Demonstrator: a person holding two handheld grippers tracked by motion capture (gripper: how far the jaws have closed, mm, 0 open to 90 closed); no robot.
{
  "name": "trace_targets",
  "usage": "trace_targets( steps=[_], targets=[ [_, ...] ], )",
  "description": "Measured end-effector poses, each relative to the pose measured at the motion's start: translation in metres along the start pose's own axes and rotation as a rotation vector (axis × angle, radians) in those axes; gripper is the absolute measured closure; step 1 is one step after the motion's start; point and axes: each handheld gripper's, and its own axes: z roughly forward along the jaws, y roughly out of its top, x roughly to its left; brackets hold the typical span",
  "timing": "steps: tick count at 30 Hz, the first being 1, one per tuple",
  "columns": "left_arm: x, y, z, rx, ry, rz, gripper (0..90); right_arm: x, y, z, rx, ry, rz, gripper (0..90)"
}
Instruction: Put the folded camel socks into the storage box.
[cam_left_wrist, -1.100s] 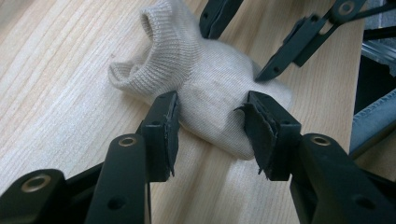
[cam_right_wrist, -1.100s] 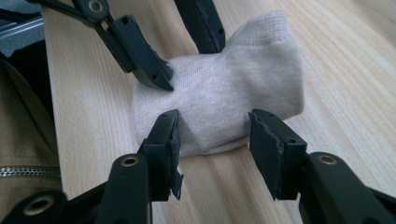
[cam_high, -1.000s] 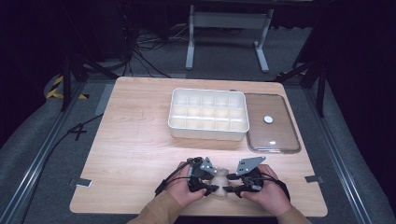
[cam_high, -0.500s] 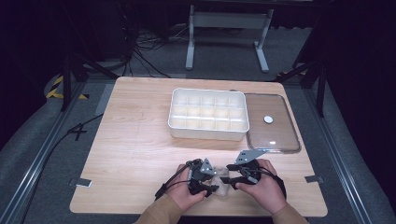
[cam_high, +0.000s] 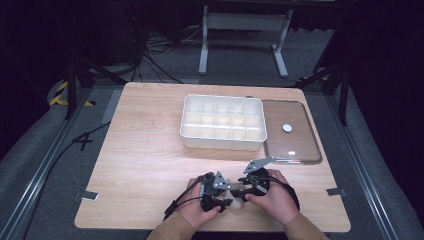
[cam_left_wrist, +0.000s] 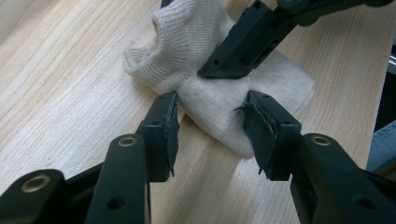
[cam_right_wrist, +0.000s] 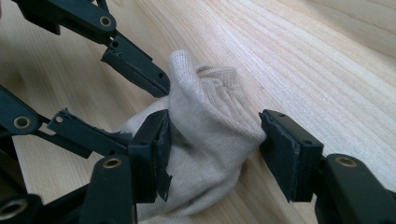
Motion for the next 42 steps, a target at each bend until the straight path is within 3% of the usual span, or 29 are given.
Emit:
trace_targets(
  steps=[11, 21, 26, 33, 36, 42],
  targets=[
    [0.000, -0.001, 0.001, -0.007, -0.001, -0.018, 54.1, -0.001, -0.002, 0.002, 0.008, 0.064, 0.095, 57.9],
    [0.002, -0.001, 0.001, -0.003, -0.007, -0.026, 51.7, -0.010, -0.007, 0.004, -0.014, 0.165, 0.191, 69.0],
    [0.003, -0.001, 0.001, -0.003, -0.007, -0.026, 51.3, -0.009, -0.007, 0.004, -0.023, 0.166, 0.185, 73.3],
    [0.009, 0.001, -0.011, 0.013, -0.007, -0.016, 42.1, -0.008, -0.006, 0.003, -0.034, 0.186, 0.179, 75.9],
    [0.011, 0.000, -0.016, 0.028, 0.013, -0.003, 41.2, -0.006, -0.005, 0.001, -0.036, 0.180, 0.174, 76.0],
    [0.019, -0.002, -0.027, 0.003, 0.014, -0.024, 41.3, -0.005, -0.002, -0.008, -0.053, 0.164, 0.144, 76.2]
  ],
)
